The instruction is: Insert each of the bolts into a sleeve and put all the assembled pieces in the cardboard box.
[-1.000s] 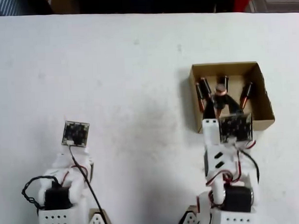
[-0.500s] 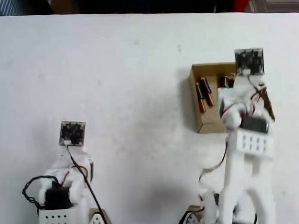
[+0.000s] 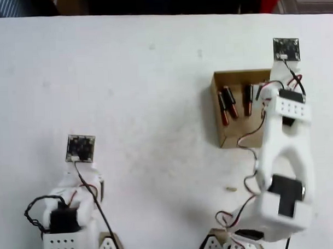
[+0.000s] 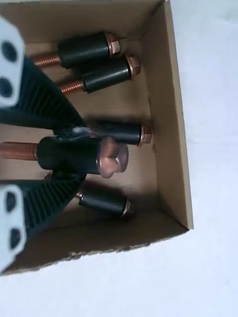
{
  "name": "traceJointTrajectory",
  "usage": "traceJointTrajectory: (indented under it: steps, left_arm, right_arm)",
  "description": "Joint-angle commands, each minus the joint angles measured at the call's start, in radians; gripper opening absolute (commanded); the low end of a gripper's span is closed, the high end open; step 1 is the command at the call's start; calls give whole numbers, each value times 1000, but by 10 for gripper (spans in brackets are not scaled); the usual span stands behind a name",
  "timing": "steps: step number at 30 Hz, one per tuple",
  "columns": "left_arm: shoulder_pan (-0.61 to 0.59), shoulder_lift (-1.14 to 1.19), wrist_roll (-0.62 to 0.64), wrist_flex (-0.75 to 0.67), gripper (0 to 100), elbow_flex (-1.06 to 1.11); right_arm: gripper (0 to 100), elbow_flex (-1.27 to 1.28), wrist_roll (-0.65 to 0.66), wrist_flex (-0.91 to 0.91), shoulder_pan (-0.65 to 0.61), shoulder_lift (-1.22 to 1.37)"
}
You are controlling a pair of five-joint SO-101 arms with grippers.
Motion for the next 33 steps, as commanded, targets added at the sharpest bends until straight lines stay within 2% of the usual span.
traceJointTrajectory:
  steps: [1, 11, 13, 18, 20, 28, 33]
  left_arm:
    - [-7, 1, 12, 14, 23, 2]
    - [-7, 1, 12, 14, 23, 2]
    - [-7, 1, 12, 14, 23, 2]
    - [-5, 1, 12, 14, 23, 2]
    - [-5, 1, 12, 14, 23, 2]
    - [-4, 1, 12, 14, 23, 2]
    - [-2, 1, 12, 14, 23, 2]
  right_arm:
    - [18, -132, 14, 2, 10, 76]
    - [19, -376, 14, 2, 10, 406]
    - [53, -410, 14, 4, 10, 449]
    - [214, -434, 14, 4, 10, 486]
    - [231, -439, 14, 2, 8, 484]
    - [190, -434, 6, 4, 4, 374]
    - [61, -434, 6, 82, 2, 236]
